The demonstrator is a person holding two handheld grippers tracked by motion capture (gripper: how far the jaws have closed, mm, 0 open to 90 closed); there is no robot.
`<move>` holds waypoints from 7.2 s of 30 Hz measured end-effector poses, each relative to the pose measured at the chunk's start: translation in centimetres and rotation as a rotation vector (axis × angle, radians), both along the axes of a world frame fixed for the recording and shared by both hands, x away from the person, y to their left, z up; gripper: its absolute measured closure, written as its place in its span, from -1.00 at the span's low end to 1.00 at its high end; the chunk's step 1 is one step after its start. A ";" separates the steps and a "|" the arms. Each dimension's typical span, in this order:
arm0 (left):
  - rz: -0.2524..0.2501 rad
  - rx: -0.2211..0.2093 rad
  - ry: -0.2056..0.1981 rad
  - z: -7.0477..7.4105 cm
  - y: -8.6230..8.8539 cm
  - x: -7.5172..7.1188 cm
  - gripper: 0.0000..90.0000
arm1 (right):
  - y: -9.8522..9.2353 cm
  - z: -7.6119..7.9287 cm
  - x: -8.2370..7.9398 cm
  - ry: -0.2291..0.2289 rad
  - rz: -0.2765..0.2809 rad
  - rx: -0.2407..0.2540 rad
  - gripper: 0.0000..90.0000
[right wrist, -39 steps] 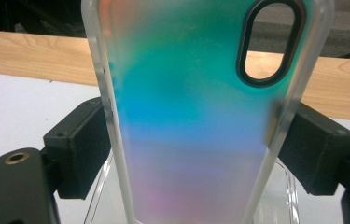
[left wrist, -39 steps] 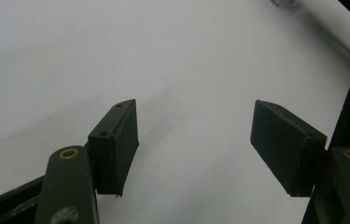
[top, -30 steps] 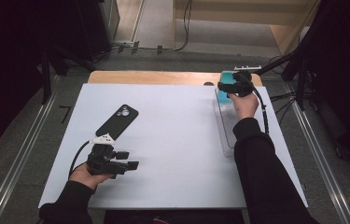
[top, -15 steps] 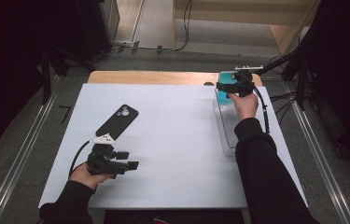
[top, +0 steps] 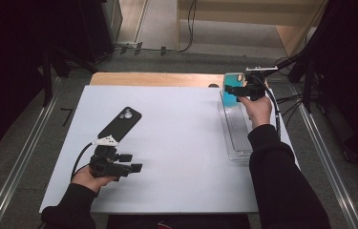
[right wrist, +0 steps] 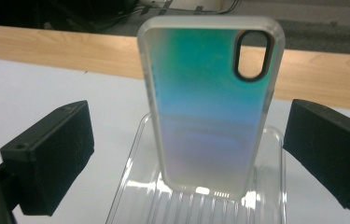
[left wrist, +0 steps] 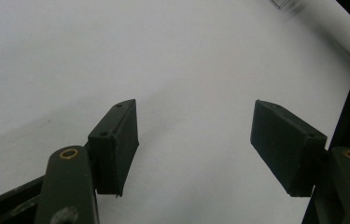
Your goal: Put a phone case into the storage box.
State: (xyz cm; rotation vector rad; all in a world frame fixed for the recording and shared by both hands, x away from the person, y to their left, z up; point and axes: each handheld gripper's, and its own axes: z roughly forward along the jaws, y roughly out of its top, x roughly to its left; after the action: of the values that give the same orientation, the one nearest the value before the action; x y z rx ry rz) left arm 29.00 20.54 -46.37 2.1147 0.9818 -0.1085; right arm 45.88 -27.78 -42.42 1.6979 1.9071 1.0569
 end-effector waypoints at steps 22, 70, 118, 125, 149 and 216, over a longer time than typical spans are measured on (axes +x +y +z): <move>-0.004 -0.004 0.027 0.3 -0.3 1.0 -0.28 | 3.1 1.6 -7.5 0.022 0.269 0.100 -0.73; -0.021 -0.022 0.017 0.7 -0.3 0.9 -0.28 | 4.5 -3.2 -19.6 0.110 0.628 0.066 -0.49; 0.017 -0.032 -0.090 2.1 2.6 2.8 -0.69 | 3.2 -5.2 -20.8 0.141 0.629 0.063 -0.49; 0.019 -0.047 -0.107 2.8 2.8 4.3 -1.00 | 3.1 -5.3 -20.7 0.139 0.634 0.064 -0.49; 0.036 0.040 -0.116 3.4 3.0 10.8 -0.67 | 3.1 -5.3 -20.7 0.140 0.634 0.066 -0.49; 0.131 0.258 -0.199 -2.0 3.2 14.4 -0.65 | 3.1 -5.3 -21.2 0.141 0.639 0.071 -0.49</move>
State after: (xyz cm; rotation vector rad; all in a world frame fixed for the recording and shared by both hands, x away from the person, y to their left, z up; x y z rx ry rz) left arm 43.37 23.70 -48.34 2.2322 1.0553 0.3042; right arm 24.71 -24.66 -47.67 1.2346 2.6227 1.2513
